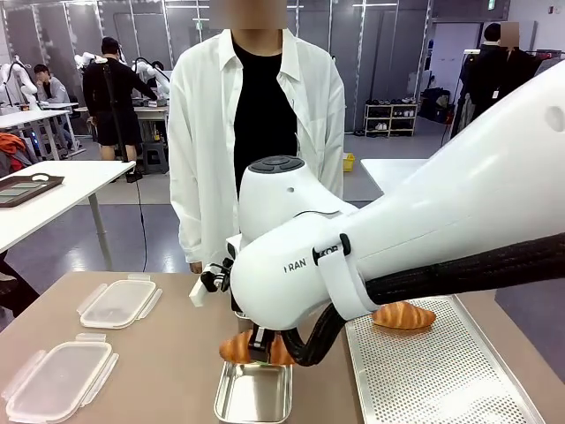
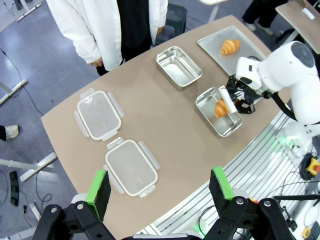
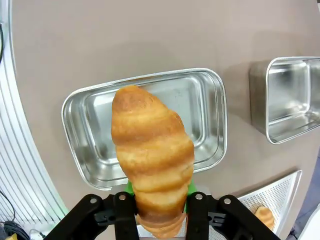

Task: Place the bread into the airtight container.
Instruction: Pick up a Butter Roll and place it into an empty Airtight Container.

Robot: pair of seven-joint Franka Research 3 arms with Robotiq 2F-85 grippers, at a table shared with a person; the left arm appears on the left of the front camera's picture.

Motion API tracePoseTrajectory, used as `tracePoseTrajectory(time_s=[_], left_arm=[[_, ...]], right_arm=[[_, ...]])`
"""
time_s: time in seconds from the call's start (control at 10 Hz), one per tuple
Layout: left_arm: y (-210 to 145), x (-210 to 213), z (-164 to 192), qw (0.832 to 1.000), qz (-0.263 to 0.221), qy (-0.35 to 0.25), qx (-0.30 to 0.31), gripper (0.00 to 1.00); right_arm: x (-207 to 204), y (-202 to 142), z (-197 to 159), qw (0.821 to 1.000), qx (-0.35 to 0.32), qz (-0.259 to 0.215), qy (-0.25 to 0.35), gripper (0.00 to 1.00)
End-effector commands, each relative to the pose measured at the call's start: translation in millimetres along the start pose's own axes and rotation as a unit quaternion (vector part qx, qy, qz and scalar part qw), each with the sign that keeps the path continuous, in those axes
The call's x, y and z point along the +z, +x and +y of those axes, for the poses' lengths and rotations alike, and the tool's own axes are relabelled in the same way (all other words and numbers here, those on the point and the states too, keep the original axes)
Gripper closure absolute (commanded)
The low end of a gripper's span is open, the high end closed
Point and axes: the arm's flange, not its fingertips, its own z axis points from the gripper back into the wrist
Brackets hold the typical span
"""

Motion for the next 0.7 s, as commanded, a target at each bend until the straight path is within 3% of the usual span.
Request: tracePoseTrajectory(time_s=[0.0, 0.5, 0.6], left_arm=[[1.3, 1.2, 0.0, 1.0, 0.0, -0.002, -0.008, 0.0], [1.3, 1.2, 0.0, 1.0, 0.0, -0.002, -0.008, 0.0], [1.3, 1.2, 0.0, 1.0, 0.0, -0.002, -0.008, 0.0]], right_arm=[[3.1, -2.4, 2.1, 1.0, 0.003, -0.002, 0.0, 0.63], [-0.3, 0.4, 0.3, 1.0, 0.001, 0.0, 0.0, 0.63], [-4.8, -0.6, -2.1, 0.998, -0.049, -0.003, 0.029, 0.63]])
